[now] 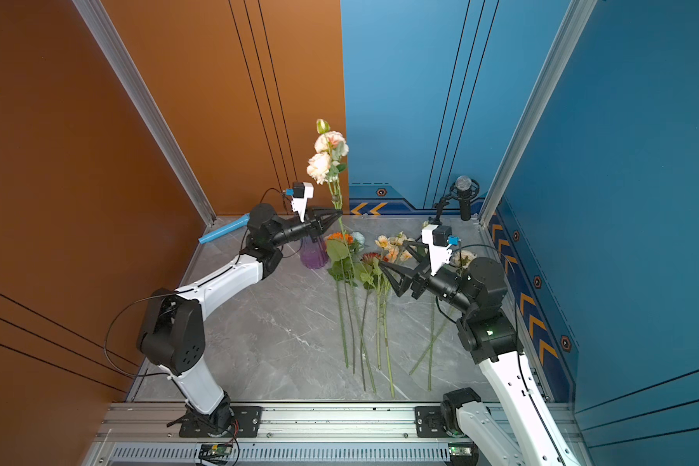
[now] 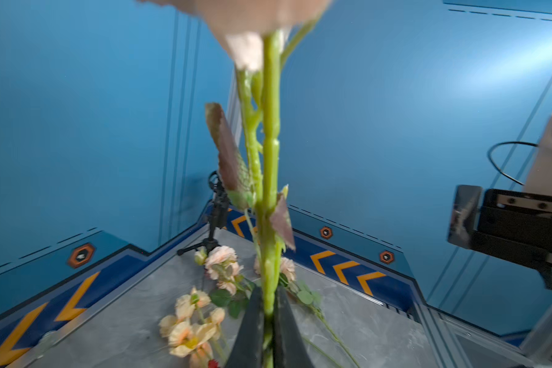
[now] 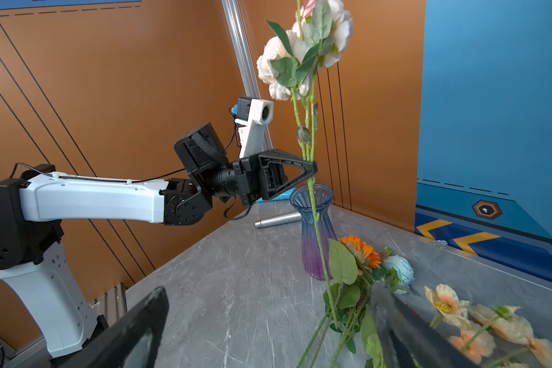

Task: Place the pink flowers into the vase
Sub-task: Place the flower in the vase.

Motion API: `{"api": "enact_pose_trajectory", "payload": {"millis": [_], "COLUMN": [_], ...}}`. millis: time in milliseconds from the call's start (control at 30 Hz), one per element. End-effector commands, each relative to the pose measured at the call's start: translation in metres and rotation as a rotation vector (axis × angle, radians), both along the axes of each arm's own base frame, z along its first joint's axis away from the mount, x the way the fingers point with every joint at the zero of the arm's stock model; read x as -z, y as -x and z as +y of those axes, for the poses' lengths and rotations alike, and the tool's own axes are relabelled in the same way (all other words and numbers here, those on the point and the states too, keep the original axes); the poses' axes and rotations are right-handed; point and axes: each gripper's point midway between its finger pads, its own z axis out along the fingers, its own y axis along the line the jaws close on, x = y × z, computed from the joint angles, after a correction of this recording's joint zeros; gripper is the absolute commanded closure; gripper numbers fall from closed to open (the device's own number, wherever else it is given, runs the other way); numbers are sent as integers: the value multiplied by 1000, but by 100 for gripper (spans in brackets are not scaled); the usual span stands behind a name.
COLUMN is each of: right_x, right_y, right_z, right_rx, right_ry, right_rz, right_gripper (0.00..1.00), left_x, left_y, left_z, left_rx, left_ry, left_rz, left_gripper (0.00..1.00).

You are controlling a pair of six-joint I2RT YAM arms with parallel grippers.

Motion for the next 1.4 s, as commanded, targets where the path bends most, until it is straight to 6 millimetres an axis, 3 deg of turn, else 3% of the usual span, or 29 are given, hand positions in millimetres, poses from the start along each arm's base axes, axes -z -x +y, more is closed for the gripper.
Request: {"api": "enact_pose_trajectory", "payload": {"millis": [0,233,433,700,1133,1367], "right_x": [10,26,34,46,52,52], "right_y": [2,-4,-12,-25,-35,-36], "right_z": [-13,-21,-24,-22,-17,-17], "right_rx": [63,98,113,112,91,87], "right_ry": [32,37,47,54,23,23], "right_rz": [24,67,87,119,134,135], "right_gripper": [0,0,0,0,0,0], "left_x": [-22,-43,-73,-111,-128,-127], "left_y": [-23,-58,-72,-63,-56,-61], "left_z": [24,46,54,69,89,97], "left_rx": [-87,-200,-295,-411,-475,-480], "left_ry": [32,-24,-82,-219,-259,-237], "left_rz": [-18,-42,-68,-119,-146,-131], "left_gripper": [100,100,100,100,100,100]}}
